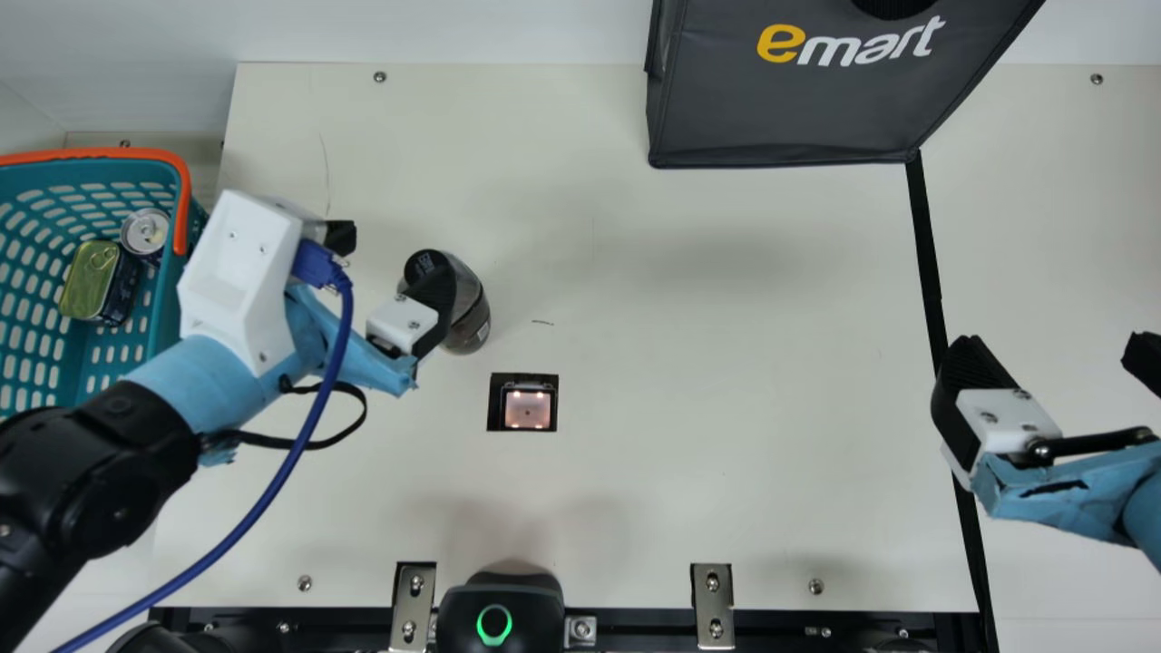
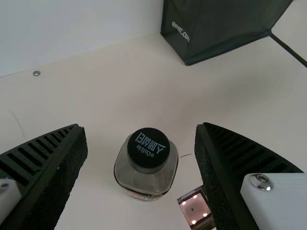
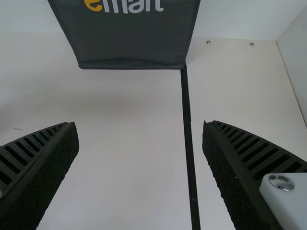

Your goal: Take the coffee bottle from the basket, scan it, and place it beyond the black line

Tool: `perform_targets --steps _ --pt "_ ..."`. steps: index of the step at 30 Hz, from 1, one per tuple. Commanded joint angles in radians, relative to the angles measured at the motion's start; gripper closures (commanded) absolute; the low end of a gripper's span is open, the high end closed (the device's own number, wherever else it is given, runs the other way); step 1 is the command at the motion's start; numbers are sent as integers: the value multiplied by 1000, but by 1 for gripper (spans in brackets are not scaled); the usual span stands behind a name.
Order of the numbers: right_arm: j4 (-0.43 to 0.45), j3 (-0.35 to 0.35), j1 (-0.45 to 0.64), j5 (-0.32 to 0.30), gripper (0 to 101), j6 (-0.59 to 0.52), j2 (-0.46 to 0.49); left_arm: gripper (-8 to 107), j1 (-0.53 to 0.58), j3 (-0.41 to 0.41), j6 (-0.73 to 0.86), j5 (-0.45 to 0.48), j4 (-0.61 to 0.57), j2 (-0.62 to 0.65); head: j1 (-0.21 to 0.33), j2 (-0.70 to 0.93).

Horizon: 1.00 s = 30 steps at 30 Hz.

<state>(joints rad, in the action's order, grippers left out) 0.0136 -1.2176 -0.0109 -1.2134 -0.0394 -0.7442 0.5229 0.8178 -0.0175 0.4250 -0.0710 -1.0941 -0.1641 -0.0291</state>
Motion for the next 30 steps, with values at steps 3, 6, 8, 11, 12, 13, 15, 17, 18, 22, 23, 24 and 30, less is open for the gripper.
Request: perform_targets --steps 3,6,8,11,12,13,15,17,18,22,23,24,30 --pt "0 0 0 0 10 0 0 9 20 -4 -62 -21 45 -22 26 2" --pt "0 0 0 0 10 0 0 9 32 -7 -98 -36 78 -42 26 2" --pt "0 0 0 0 10 0 0 9 37 -9 -118 -42 99 -54 26 2" --pt "0 0 0 0 10 0 0 9 45 -11 -152 -47 134 -73 26 2" --pt "0 0 0 0 10 0 0 9 48 -11 -164 -47 146 -79 26 2" --pt "0 0 0 0 10 0 0 9 52 -10 -177 -45 158 -85 26 2" --pt "0 0 0 0 10 0 0 9 62 -5 -204 -39 180 -99 26 2" --pt "0 0 0 0 10 0 0 9 73 7 -226 -28 197 -113 26 2" --pt "0 0 0 0 10 0 0 9 79 15 -237 -21 205 -120 26 2" --pt "0 0 0 0 10 0 0 9 98 60 -260 18 223 -147 26 2" --pt "0 0 0 0 10 0 0 9 102 71 -263 29 226 -153 26 2" --pt "0 0 0 0 10 0 0 9 105 82 -264 41 228 -159 26 2" --pt "0 0 0 0 10 0 0 9 116 137 -238 110 212 -183 26 2"
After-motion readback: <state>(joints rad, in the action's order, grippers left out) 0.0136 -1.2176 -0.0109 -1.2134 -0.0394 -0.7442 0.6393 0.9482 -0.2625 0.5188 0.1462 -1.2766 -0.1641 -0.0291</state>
